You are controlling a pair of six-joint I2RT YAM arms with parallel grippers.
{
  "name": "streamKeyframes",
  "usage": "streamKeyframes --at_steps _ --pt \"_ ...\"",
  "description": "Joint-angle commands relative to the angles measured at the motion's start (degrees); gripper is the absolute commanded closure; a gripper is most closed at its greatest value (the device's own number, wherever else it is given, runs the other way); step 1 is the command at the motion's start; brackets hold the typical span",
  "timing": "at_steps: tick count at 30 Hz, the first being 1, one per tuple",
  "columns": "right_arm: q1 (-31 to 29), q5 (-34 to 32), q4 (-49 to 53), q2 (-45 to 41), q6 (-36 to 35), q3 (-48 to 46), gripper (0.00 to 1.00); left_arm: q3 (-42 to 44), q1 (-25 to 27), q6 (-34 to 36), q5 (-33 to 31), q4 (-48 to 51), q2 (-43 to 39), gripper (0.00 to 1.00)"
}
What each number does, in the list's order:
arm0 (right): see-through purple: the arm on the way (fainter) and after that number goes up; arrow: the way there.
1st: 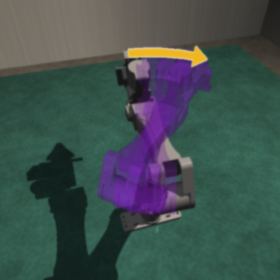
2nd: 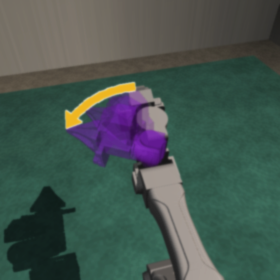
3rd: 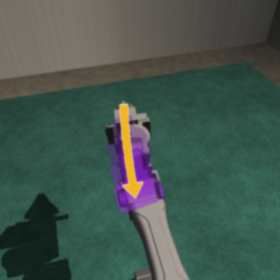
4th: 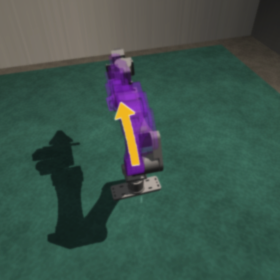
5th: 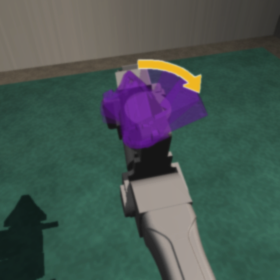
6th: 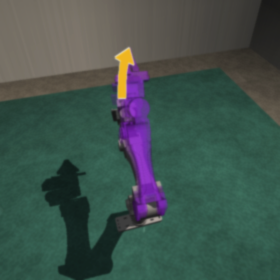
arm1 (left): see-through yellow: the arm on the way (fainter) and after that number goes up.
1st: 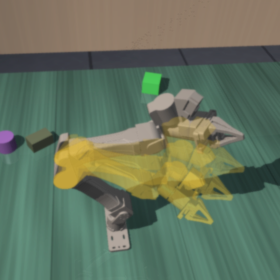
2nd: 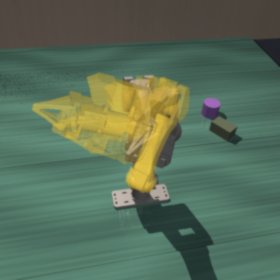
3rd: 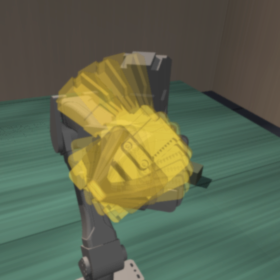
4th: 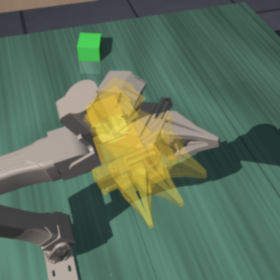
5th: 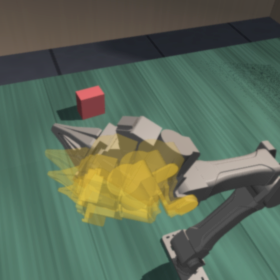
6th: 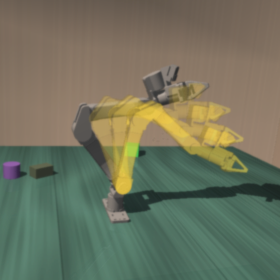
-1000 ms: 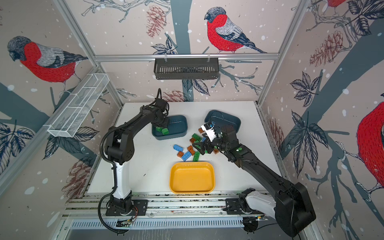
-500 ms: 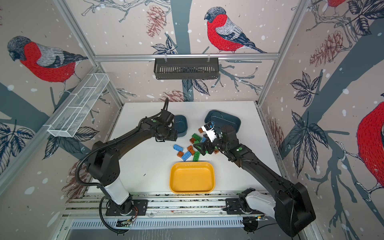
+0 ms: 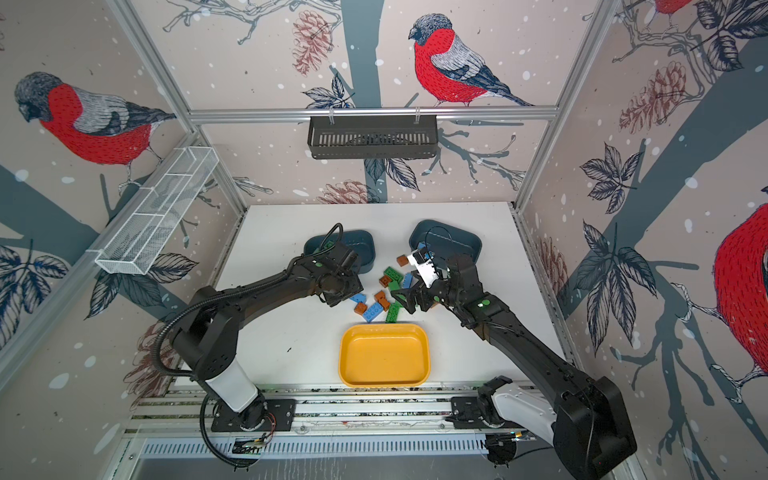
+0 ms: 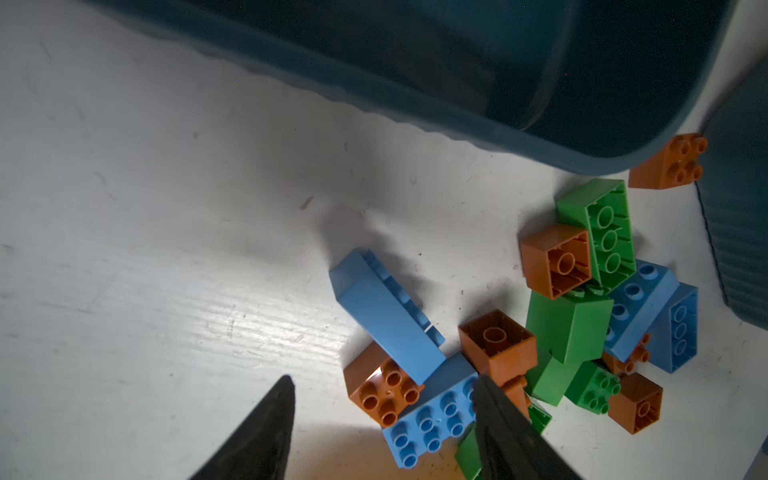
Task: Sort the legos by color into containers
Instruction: 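Return the left gripper to the pile and grasp a blue brick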
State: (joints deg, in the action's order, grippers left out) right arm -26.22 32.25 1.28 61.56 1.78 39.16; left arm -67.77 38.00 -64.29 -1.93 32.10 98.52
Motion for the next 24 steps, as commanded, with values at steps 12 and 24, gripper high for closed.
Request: streamKeyframes --at_steps 12,24 --pt "1.20 -0.21 -0.39 -2.30 1.29 -1.36 0.01 -3.66 1.02 -12.01 -2.65 -1.24 8.55 0.40" --pt "1.72 0.27 -1.09 -2.96 1.80 -2.03 0.01 -6.11 1.20 -13.67 -3.00 -3.33 13.32 0.52"
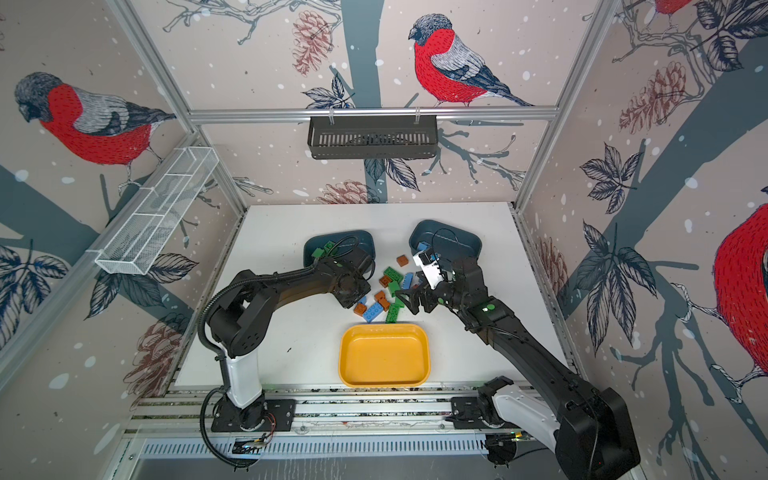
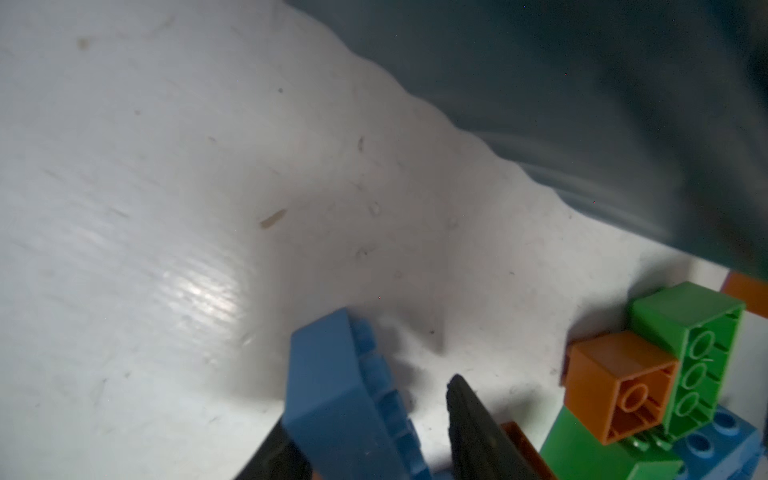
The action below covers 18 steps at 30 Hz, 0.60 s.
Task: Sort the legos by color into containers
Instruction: 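Return the left gripper to the pile and grasp a blue brick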
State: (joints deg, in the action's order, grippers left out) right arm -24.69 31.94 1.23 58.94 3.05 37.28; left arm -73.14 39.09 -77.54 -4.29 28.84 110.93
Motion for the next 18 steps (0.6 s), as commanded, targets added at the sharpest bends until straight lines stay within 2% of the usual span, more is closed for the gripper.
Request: streamKeyframes --at_steps 1,7,9,18 --pt "0.17 0.62 -1.12 -0.40 0.63 -0.25 0.01 -1.00 0.11 -0.25 -0.85 0.15 1.04 0.54" --pt "0.69 0.49 -1.06 -1.33 0.73 -0.98 0.01 -1.01 0.11 1.06 -1.85 1.30 0.70 0.72" --pt "0.90 0.40 -0.97 -1.42 0.73 -0.98 0.00 -1.01 0.09 1.85 -2.09 1.90 0.14 0.75" --pt "1.13 0.36 -1.01 -1.15 0.64 -0.89 0.01 -4.26 0.02 8.05 -5.41 8.51 -5.51 0.77"
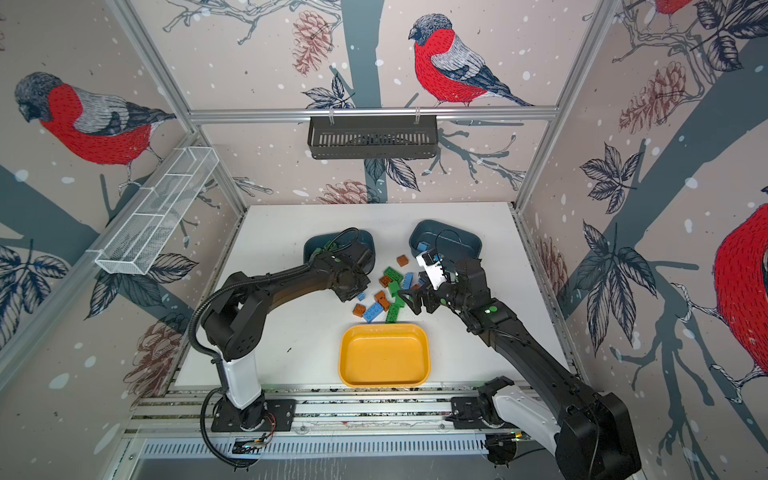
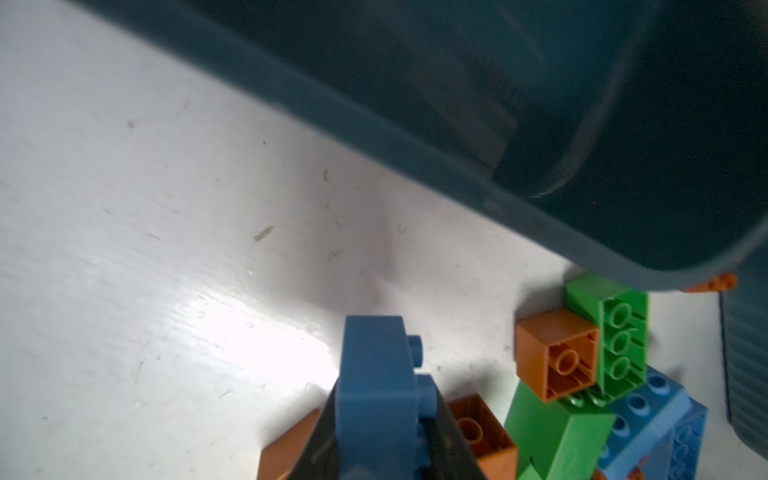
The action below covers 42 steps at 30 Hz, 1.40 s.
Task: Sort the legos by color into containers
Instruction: 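Return the left gripper to the pile and grasp a blue brick, then carry the blue brick with the left gripper over the other teal bin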
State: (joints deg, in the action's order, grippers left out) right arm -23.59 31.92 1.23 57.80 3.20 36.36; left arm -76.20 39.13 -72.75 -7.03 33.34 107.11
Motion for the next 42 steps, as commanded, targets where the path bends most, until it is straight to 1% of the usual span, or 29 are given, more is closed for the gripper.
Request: streamKeyframes --at_steps 1,5,9,13,16,18,20,23,26,29,31,37,42 --pt "0.26 0.39 -1.06 -0.02 0.41 0.11 0.00 -1.89 -0.07 4.45 -2.94 4.80 -2.54 0.77" --pt "1.68 0.33 -0.98 -0.39 -0.07 0.20 0.01 -6.60 0.06 10.93 -2.22 6.39 -4.12 0.76" --pt "4.35 0.94 -0.47 -0.97 -0.81 0.63 0.01 -14.38 0.06 18.58 -0.25 5.25 -1.89 0.75" --pt "7.87 0.83 0.31 -1.72 -0.94 1.06 0.01 -24.07 0.15 25.11 3.50 3.21 4.50 0.75" --pt "10.16 -1.28 0.91 -2.02 -0.09 1.43 0.00 -32.18 0.49 29.13 5.61 2.09 10.17 0.75" --pt "11.17 -3.29 1.22 -2.12 0.26 1.52 0.00 -37.64 0.50 30.26 7.36 1.56 13.81 0.74" --pt "12.21 -5.20 0.91 -2.38 0.96 1.27 0.01 -42.02 0.87 31.39 8.61 -0.98 17.09 0.74" --pt "13.63 -6.43 0.19 -2.92 1.63 1.26 0.01 -46.24 1.37 34.25 9.86 -6.40 21.31 0.74" --pt "14.75 -7.22 0.68 -3.46 1.55 1.74 0.01 -51.07 1.38 35.79 11.40 -7.77 25.86 0.74" --pt "15.74 -7.58 1.19 -4.19 1.44 1.70 0.00 -52.53 1.38 36.42 13.40 -10.99 29.20 0.75" --pt "16.27 -7.66 1.49 -4.65 1.45 1.61 0.00 -51.84 1.40 38.05 14.50 -15.65 30.44 0.77" --pt "16.64 -7.40 2.16 -5.72 1.64 1.00 0.01 -52.07 1.99 47.68 15.38 -24.21 34.03 0.77" --pt "16.95 -7.58 2.90 -6.47 1.54 0.82 0.00 -53.49 2.09 55.13 15.42 -27.29 36.99 0.77"
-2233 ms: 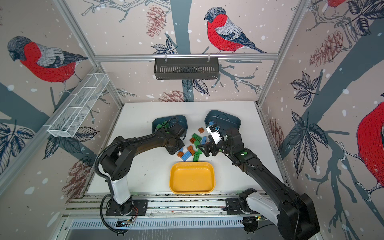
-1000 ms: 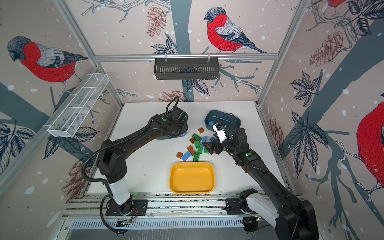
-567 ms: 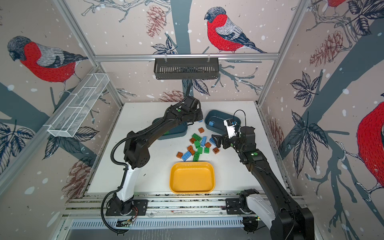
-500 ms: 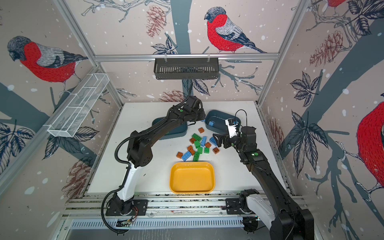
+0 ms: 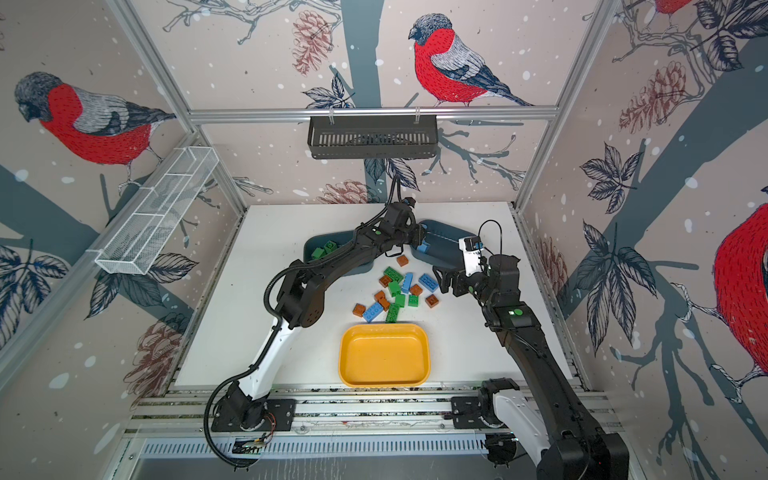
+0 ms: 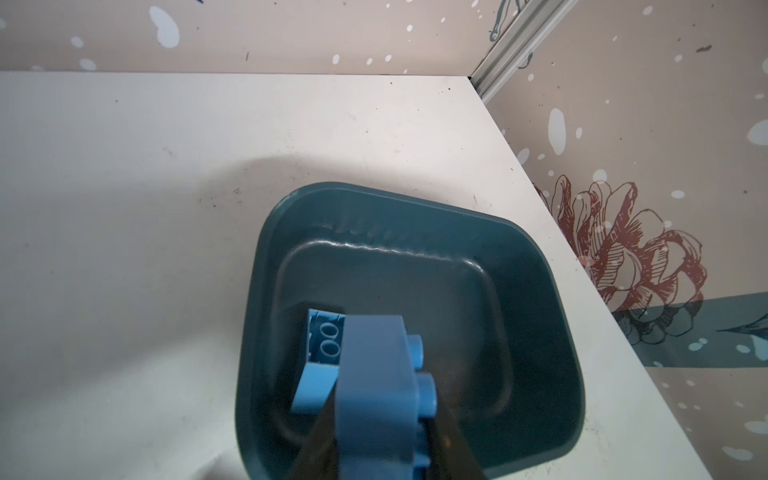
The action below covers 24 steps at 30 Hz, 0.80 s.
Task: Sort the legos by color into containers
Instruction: 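Carry the blue brick with the left gripper over the other teal bin, then open the left gripper to drop the blue brick and withdraw it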
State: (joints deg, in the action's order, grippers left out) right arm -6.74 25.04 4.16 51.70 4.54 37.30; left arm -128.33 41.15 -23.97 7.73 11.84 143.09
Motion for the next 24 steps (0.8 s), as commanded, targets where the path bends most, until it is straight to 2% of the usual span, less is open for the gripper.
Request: streamKeyframes --at_steps 1,6,11,18,24 --pt "0.15 -0.61 0.04 -0.42 0.21 -0.12 0.00 -2.29 0.07 7.30 0.28 -5.45 1.75 0.77" --pt "0.24 -0.44 0.40 -0.72 0.21 -0.03 0.01 -5.61 0.03 11.43 -2.03 -5.59 4.64 0.75" --pt "0.25 -0.34 0.90 -0.69 0.12 0.13 0.01 -6.31 0.07 12.85 -4.14 -7.53 5.14 0.68" --pt "0.32 0.01 1.53 -0.99 0.12 0.05 0.01 -8.17 -0.27 15.38 -5.14 -5.05 4.65 0.40" --pt "0.28 1.05 1.40 -0.99 0.47 -0.07 0.00 -7.99 -0.36 17.21 -3.86 1.41 0.01 0.30"
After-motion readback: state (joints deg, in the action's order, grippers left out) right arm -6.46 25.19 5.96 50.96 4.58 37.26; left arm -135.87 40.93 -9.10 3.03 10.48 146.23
